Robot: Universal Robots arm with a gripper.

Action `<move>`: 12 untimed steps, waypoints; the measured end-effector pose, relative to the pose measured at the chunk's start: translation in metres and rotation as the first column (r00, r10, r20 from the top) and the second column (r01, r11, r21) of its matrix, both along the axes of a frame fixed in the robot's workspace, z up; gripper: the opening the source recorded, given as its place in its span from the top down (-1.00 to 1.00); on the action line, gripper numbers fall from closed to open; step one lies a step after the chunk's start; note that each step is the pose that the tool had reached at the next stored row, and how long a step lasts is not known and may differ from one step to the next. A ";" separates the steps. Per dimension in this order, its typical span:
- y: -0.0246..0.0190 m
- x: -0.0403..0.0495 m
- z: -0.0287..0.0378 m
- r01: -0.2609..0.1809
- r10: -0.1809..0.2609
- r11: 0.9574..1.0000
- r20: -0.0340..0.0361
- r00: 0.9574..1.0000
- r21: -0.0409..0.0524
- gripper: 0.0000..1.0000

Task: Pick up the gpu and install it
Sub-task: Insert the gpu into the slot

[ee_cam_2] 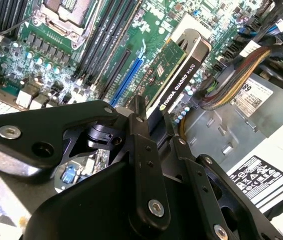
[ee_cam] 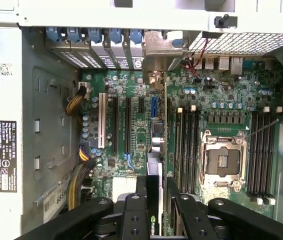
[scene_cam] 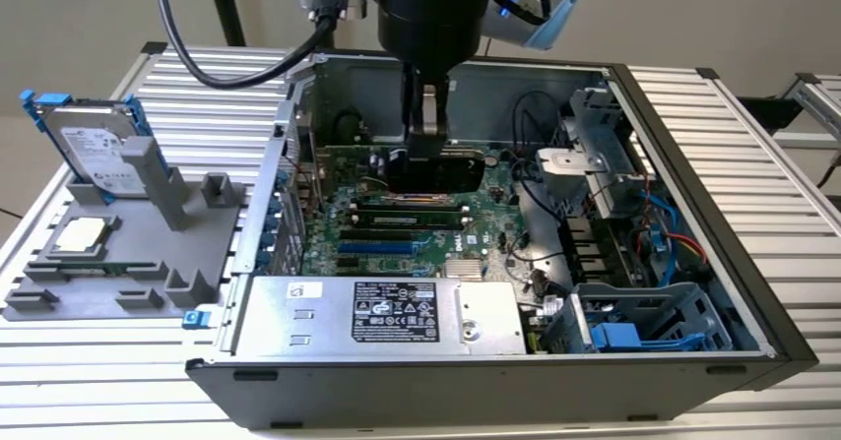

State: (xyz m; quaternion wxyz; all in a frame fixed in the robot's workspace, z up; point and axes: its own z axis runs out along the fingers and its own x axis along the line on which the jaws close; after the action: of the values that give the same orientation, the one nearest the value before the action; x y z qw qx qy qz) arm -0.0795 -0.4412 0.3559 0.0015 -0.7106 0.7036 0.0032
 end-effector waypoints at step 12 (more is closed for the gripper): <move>0.0000 0.0000 -0.0019 -0.009 0.009 1.000 0.000 1.000 0.000 1.00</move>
State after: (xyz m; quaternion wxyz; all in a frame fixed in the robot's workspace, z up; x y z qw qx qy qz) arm -0.0795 -0.4412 0.3540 0.0016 -0.7138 0.7004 0.0031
